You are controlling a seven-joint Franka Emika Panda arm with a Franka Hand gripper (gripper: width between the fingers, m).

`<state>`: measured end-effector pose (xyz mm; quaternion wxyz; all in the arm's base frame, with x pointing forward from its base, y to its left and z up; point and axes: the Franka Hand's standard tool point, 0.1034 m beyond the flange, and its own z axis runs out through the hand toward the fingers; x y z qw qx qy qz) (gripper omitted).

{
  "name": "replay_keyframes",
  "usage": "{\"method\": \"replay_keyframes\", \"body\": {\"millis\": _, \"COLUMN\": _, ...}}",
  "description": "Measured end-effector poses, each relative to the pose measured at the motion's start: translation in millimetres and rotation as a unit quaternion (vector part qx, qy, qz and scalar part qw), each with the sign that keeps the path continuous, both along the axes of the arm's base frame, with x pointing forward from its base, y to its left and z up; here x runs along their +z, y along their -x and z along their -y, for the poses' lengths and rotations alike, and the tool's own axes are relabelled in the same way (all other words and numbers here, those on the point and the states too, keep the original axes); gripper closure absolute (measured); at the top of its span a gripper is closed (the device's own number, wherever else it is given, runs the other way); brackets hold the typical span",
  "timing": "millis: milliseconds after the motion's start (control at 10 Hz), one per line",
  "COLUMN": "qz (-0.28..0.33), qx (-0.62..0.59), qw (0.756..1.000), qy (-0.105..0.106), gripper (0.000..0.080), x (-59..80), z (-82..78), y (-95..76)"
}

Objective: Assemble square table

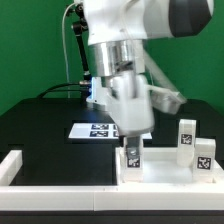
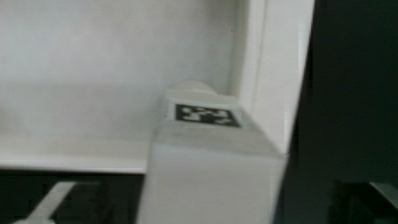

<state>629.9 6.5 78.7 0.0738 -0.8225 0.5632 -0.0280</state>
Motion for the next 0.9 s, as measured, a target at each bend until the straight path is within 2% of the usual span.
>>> {"method": "replay_keyframes", "body": {"millis": 100, "qz": -0.001, "qx": 0.041, "qw": 0.999, "qy": 0.003, "gripper": 0.0161, "x": -1.4, "z": -3.8, "y": 1.8}}
{"method": "replay_keyframes", "body": {"millis": 400, "qz": 0.011, "qx": 0.162, "qw": 0.986, "qy": 0.023, "gripper": 0.0151, "x": -1.9, "z": 0.9, "y": 1.4}}
{"method": "replay_keyframes", "body": {"millis": 500, "qz": 0.019, "qx": 0.291, "qw": 0.955, "qy": 0.060, "gripper": 0.0151, "x": -1.7, "z": 1.8, "y": 0.1}}
{"method": "replay_keyframes", "body": {"millis": 600, "qz": 0.022, "qx": 0.399, "qw": 0.913, "qy": 0.082, "gripper": 0.0151, "x": 0.4, "z": 2.8, "y": -2.5}}
{"method": "replay_keyframes", "body": {"millis": 700, "qz": 0.015, "qx": 0.485, "qw": 0.871, "qy": 0.080, "gripper": 0.0151, "x": -3.5, "z": -0.9, "y": 2.6}}
{"method": "replay_keyframes", "body": {"millis": 800, "qz": 0.023, "qx": 0.485, "qw": 0.870, "qy": 0.088, "gripper": 0.0151, "x": -3.4, "z": -0.3, "y": 0.8}}
{"method": "replay_keyframes", "body": {"millis": 900, "qz": 0.022, "qx": 0.480, "qw": 0.873, "qy": 0.087, "gripper": 0.0151, "x": -3.9, "z": 0.2, "y": 1.2}}
